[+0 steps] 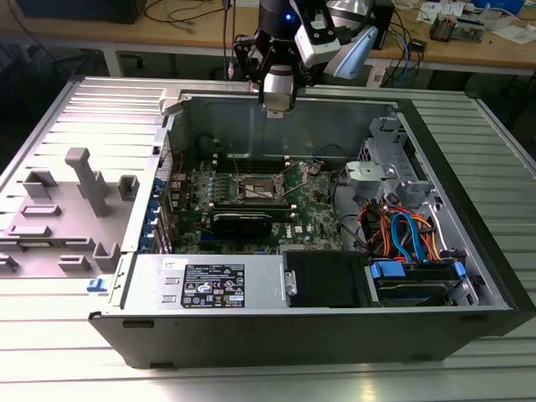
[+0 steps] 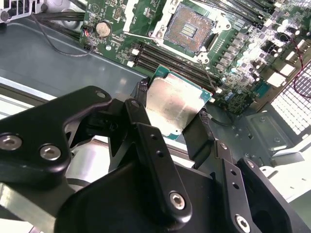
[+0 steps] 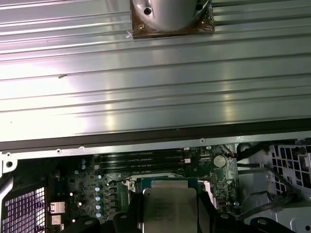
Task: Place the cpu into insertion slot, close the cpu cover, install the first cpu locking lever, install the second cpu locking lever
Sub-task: 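Place the cpu into insertion slot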
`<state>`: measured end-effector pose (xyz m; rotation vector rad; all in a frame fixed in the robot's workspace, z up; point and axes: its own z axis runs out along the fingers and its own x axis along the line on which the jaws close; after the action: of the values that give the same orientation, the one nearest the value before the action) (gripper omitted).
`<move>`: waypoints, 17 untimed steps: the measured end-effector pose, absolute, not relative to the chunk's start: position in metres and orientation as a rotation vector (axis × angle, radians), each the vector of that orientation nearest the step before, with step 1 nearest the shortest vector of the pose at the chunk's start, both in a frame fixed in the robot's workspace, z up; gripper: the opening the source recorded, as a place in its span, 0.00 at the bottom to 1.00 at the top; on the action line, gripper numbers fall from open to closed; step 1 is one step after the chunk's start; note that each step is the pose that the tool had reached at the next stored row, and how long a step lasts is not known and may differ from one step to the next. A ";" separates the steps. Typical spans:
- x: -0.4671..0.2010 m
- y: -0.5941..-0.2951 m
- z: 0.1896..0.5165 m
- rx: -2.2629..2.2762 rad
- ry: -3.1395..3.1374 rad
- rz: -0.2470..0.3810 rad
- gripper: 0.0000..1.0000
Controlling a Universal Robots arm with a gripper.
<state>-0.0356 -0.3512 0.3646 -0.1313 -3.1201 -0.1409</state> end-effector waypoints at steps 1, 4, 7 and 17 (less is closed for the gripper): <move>-0.036 -0.351 0.365 -0.138 -3.120 -0.141 0.55; -0.036 -0.351 0.364 -0.168 -3.119 -0.141 0.55; -0.036 -0.351 0.364 -0.191 -3.119 -0.141 0.55; -0.036 -0.351 0.364 -0.220 -3.118 -0.142 0.55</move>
<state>-0.0356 -0.3512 0.3644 -0.2196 -3.1177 -0.1417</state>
